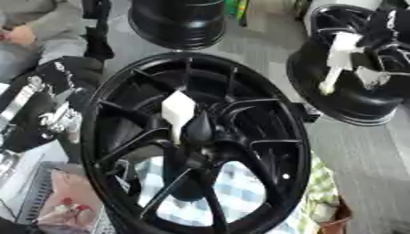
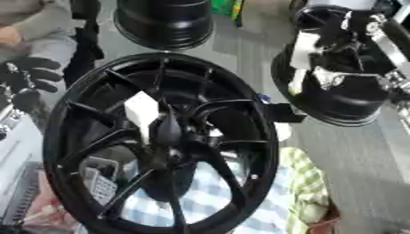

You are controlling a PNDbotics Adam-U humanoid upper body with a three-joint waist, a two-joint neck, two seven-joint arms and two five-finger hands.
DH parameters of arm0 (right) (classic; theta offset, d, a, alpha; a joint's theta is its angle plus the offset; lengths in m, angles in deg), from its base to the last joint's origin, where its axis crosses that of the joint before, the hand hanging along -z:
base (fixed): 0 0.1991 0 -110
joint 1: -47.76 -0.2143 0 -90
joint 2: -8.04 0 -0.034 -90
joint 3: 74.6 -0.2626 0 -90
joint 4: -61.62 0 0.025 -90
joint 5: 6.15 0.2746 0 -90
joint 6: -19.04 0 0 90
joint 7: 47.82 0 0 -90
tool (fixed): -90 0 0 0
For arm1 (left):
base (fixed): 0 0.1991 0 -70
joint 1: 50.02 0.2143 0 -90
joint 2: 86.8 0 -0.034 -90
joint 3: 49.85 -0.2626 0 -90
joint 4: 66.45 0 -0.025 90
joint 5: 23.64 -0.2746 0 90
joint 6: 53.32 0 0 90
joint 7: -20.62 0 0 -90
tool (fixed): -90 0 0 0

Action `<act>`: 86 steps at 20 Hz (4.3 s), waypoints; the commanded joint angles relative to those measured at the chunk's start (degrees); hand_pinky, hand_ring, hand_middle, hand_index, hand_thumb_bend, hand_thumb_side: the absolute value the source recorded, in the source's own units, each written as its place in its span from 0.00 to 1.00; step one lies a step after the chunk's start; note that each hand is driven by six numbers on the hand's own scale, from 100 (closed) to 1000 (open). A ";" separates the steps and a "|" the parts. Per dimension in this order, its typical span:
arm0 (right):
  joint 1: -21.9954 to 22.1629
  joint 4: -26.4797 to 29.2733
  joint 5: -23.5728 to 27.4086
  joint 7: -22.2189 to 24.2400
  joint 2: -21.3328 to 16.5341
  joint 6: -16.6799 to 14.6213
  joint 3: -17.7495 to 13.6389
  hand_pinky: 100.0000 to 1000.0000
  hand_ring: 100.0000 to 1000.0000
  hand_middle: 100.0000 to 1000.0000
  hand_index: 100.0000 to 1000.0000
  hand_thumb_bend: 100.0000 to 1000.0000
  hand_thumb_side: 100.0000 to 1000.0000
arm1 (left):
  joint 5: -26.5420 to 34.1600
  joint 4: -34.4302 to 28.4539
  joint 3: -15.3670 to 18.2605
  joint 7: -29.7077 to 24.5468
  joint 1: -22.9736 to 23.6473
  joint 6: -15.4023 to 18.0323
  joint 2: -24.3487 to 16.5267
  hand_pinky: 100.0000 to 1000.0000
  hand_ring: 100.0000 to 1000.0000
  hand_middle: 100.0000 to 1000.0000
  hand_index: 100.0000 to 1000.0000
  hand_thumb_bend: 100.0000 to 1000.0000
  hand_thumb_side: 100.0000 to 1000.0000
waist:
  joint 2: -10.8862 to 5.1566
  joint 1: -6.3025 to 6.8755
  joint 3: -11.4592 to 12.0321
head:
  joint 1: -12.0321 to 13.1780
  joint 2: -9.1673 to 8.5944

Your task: Pull the pin out of the wheel hub.

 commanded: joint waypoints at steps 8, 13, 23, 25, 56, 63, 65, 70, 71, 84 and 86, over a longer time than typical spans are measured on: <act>3.47 -14.83 4.11 -11.21 0.58 -2.71 -5.35 0.55 0.62 0.29 0.38 0.00 0.00 | -0.43 -0.63 0.77 0.44 -0.17 -0.02 -0.56 0.69 0.76 0.77 0.85 0.22 0.66 | -0.38 0.59 -0.29 | 0.14 -0.33; 3.71 -20.40 4.32 -13.35 1.37 -2.99 -6.19 0.56 0.66 0.42 0.51 0.00 0.00 | -0.53 -0.63 0.82 0.53 -0.15 -0.03 -0.55 0.69 0.76 0.77 0.85 0.22 0.66 | -0.29 0.54 -0.25 | -0.21 -0.39; 4.33 -20.90 4.47 -14.16 2.11 -4.00 -5.82 0.56 0.66 0.42 0.52 0.00 0.00 | -0.58 -0.63 0.92 0.81 -0.07 -0.18 -0.40 0.69 0.76 0.77 0.85 0.22 0.66 | -0.30 0.51 -0.11 | -0.43 -0.54; 4.64 -20.07 4.48 -14.19 2.12 -4.20 -5.68 0.56 0.66 0.43 0.53 0.00 0.00 | -0.57 -0.63 0.94 0.87 -0.05 -0.22 -0.37 0.69 0.76 0.77 0.85 0.22 0.66 | -0.29 0.51 -0.07 | -0.42 -0.60; 9.63 10.20 0.21 -10.63 4.94 -4.84 0.48 0.60 0.72 0.60 0.81 0.00 0.01 | -0.29 -0.63 1.07 1.32 -0.82 0.24 0.06 0.69 0.76 0.78 0.85 0.26 0.68 | 0.29 0.56 0.64 | -1.39 -1.16; 9.84 11.54 -0.61 -8.77 4.81 -4.25 0.76 0.61 0.73 0.63 0.83 0.00 0.03 | -0.39 -0.63 1.18 1.38 -0.84 0.37 0.11 0.69 0.76 0.77 0.85 0.26 0.68 | 0.45 0.53 0.65 | -1.44 -1.04; 9.90 11.69 -1.04 -8.33 4.84 -4.02 0.66 0.61 0.74 0.63 0.84 0.00 0.03 | -0.45 -0.63 1.22 1.44 -0.80 0.34 0.14 0.69 0.76 0.77 0.85 0.26 0.68 | 0.47 0.53 0.64 | -1.44 -1.00; 10.33 12.39 -2.82 -7.35 5.04 -3.43 0.18 0.62 0.75 0.67 0.85 0.00 0.06 | -0.62 -0.63 1.30 1.53 -0.78 0.35 0.22 0.69 0.76 0.77 0.85 0.27 0.67 | 0.56 0.53 0.57 | -1.25 -0.89; 10.46 12.56 -3.07 -7.22 5.12 -3.34 0.13 0.62 0.75 0.67 0.85 0.00 0.06 | -0.66 -0.63 1.29 1.53 -0.79 0.36 0.23 0.69 0.76 0.77 0.85 0.27 0.67 | 0.59 0.54 0.56 | -1.22 -0.87; 11.49 12.80 -4.12 -7.05 5.88 -2.80 -0.45 0.63 0.76 0.68 0.88 0.00 0.17 | -0.76 -0.63 1.29 1.59 -0.93 0.49 0.08 0.69 0.76 0.77 0.85 0.28 0.67 | 0.66 0.62 0.74 | -1.32 -0.61; 11.63 12.52 -4.15 -7.18 5.99 -2.76 -0.56 0.63 0.76 0.68 0.88 0.00 0.17 | -0.76 -0.63 1.33 1.68 -0.94 0.45 0.10 0.69 0.76 0.77 0.85 0.28 0.67 | 0.68 0.63 0.72 | -1.35 -0.61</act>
